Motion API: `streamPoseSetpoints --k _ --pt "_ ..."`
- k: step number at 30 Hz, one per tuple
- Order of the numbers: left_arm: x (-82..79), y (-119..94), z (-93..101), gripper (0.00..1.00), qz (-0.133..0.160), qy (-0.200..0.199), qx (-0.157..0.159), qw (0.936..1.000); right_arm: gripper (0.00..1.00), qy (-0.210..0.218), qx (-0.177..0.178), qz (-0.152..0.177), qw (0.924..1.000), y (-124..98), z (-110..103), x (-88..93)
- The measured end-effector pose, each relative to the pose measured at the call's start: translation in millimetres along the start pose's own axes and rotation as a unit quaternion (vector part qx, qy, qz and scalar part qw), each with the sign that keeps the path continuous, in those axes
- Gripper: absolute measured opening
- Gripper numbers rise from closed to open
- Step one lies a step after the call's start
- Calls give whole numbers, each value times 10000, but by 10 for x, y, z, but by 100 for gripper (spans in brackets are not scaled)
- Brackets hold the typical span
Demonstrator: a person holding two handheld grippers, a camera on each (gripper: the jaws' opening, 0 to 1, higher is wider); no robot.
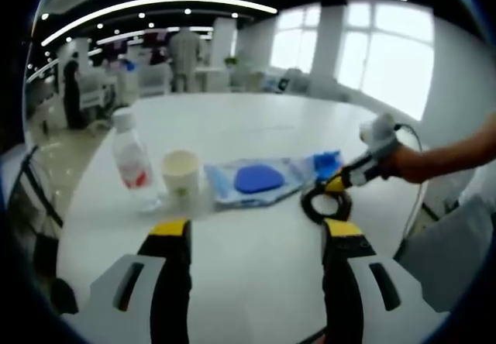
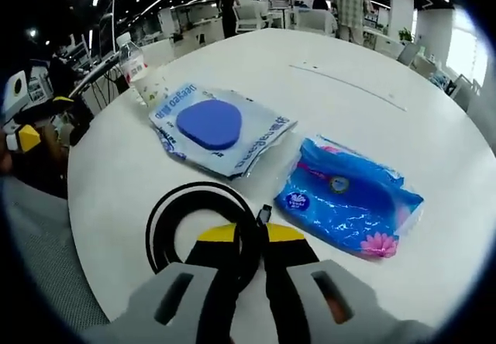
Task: Arrange the tabletop items into an orderly group along one side of the table until the central work area is clear of visible clutter.
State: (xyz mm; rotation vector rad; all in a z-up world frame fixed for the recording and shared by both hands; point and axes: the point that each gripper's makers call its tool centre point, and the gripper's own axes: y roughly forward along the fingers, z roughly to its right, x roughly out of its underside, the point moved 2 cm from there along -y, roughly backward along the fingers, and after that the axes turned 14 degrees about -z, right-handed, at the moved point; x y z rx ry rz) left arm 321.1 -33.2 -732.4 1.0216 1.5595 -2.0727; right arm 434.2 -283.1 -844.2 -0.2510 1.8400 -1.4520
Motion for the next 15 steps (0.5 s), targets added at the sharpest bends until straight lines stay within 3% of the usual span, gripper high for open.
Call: streamPoseSetpoints --k 12,15 --pt "10 -2 7 65 -15 13 7 10000 11 49 0 -9 10000 -5 8 30" --pt "7 -3 5 65 -12 16 7 10000 20 129 34 -12 9999 -11 26 38"
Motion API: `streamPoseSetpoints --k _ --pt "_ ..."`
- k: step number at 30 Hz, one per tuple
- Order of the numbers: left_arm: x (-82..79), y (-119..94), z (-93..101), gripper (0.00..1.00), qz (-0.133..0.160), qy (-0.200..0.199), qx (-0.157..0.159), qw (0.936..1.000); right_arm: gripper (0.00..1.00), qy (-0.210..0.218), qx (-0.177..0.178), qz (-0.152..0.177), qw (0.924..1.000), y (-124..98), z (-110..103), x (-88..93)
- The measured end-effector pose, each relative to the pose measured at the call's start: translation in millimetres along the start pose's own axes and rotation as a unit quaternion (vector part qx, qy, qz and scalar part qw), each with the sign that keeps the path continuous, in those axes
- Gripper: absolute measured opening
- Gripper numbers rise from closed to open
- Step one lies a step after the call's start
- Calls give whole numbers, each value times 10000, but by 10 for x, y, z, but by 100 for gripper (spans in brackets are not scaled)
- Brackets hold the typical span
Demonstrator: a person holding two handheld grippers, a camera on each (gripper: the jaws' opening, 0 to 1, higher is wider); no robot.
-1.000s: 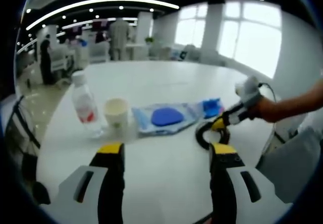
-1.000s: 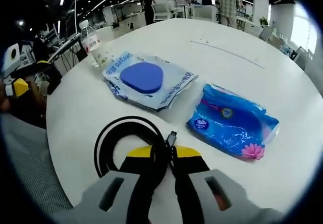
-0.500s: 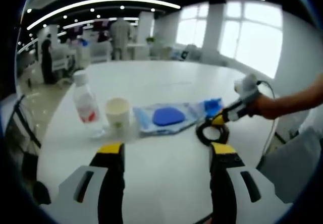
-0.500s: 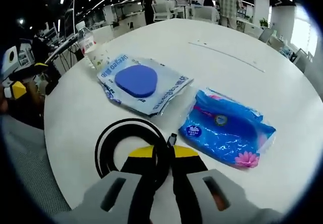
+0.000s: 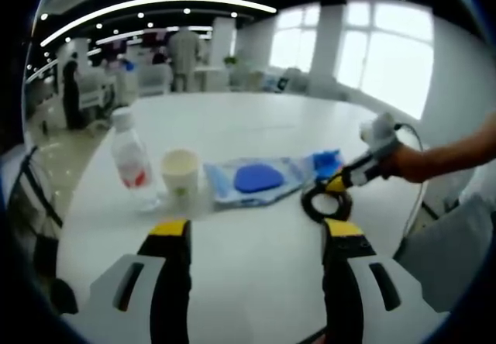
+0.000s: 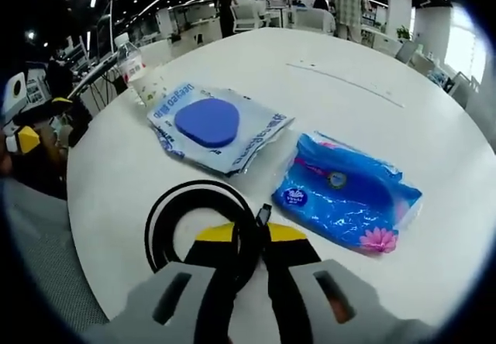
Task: Arrange the tabletop items into an orderly group along one side of the table until the central work area is clear of visible clutter.
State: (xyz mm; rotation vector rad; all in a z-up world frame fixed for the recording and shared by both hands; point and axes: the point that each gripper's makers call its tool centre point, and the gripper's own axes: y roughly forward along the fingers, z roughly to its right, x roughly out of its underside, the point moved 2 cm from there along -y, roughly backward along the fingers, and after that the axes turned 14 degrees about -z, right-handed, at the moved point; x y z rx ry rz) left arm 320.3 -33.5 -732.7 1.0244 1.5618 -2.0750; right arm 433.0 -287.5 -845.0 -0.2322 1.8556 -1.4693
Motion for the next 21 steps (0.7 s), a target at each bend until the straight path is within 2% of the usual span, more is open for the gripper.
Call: streamPoseSetpoints --k 6,21 --pt "-7 1 -4 65 4 0 -4 10000 36 100 -8 192 9998 -78 26 -40" --pt "-7 14 -2 65 3 -9 23 10000 57 309 -7 921 9953 -440 122 -234"
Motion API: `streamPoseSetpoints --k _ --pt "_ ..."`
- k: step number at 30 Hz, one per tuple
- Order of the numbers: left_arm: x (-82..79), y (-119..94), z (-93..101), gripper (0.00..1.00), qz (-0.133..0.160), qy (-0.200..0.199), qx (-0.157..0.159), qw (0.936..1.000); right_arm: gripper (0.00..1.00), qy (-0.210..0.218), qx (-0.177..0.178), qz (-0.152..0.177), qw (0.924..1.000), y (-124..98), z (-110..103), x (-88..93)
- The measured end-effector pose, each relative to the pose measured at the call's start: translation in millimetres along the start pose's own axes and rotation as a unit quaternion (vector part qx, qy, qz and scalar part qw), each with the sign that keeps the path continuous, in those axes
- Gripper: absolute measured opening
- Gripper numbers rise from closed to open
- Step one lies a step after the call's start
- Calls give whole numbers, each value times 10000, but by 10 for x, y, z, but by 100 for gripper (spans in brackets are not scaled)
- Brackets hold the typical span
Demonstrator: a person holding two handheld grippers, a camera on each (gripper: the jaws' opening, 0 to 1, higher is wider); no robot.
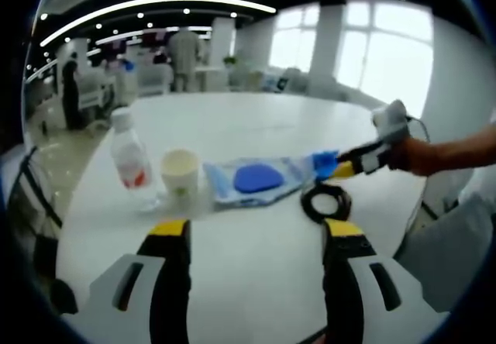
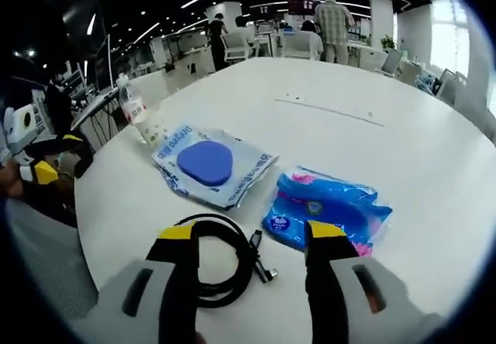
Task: Arrange the tabletop items into an orderly group along one side of the table until the central work area is clear of visible clutter.
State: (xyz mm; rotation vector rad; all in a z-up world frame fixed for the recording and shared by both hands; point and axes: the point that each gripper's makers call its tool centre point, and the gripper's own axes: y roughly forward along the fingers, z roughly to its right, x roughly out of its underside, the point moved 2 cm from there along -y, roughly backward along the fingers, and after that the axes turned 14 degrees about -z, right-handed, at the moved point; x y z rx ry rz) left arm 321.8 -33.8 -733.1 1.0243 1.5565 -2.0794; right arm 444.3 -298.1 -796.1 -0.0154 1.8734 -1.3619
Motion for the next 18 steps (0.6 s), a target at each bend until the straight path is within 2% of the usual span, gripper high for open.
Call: streamPoseSetpoints --k 9,18 --pt "-2 1 1 66 8 15 1 10000 67 73 20 427 9991 -313 18 -8" --pt "-2 1 18 66 7 45 17 10000 72 199 102 606 9979 -557 7 141"
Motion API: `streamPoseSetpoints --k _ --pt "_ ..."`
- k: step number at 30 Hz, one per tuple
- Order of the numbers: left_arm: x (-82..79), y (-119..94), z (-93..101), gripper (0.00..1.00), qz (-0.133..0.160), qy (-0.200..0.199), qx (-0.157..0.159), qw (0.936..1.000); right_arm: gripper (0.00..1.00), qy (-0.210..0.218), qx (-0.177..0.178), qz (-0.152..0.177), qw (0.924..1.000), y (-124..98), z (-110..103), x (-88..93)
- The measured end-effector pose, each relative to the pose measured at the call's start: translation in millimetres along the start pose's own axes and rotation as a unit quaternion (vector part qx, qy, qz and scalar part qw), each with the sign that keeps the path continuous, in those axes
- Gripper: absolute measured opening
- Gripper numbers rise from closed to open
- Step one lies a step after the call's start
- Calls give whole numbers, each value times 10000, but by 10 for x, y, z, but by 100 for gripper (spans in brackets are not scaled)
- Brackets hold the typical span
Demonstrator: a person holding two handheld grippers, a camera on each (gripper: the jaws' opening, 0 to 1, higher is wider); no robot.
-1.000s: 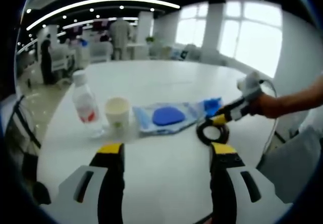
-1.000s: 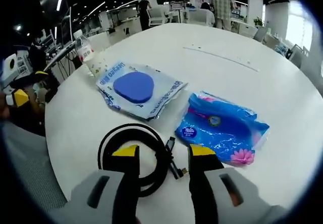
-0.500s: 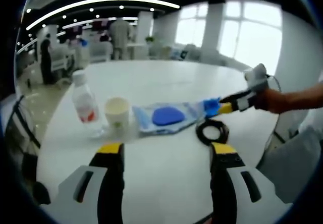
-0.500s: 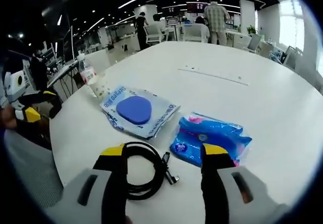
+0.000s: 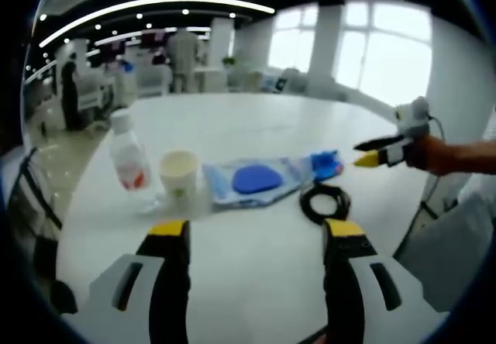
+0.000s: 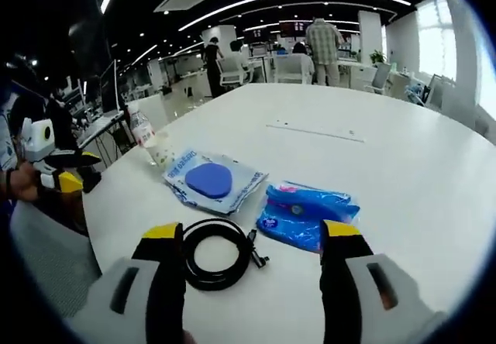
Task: Arrange the tabletop items into an orderly group along one side of the table until the central work area is clear of visible clutter.
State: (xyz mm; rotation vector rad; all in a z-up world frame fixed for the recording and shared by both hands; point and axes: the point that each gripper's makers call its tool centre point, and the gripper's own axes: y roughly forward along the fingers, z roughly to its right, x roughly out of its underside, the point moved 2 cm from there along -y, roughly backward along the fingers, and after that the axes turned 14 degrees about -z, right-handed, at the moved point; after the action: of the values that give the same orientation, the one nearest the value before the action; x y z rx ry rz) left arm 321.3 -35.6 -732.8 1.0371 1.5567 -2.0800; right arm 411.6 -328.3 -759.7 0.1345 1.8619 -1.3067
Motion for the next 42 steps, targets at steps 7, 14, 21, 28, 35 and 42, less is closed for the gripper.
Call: streamPoseSetpoints --k 7,14,21,28,35,42 --pt "4 5 17 66 -9 34 19 10000 74 61 61 35 10000 -215 -36 171" --pt "8 4 18 66 -10 32 22 10000 76 188 150 61 9997 -429 -87 388" --pt "9 2 29 66 -20 52 27 10000 77 226 204 141 9994 -594 -152 470" --pt "16 -13 28 66 -15 39 17 10000 77 230 236 170 9993 -663 -233 509" --pt "32 -15 17 66 -24 32 -3 10000 78 202 252 180 9993 -663 -242 505" --pt "29 -16 12 66 -23 37 -24 10000 78 259 262 233 9991 -680 -223 495"
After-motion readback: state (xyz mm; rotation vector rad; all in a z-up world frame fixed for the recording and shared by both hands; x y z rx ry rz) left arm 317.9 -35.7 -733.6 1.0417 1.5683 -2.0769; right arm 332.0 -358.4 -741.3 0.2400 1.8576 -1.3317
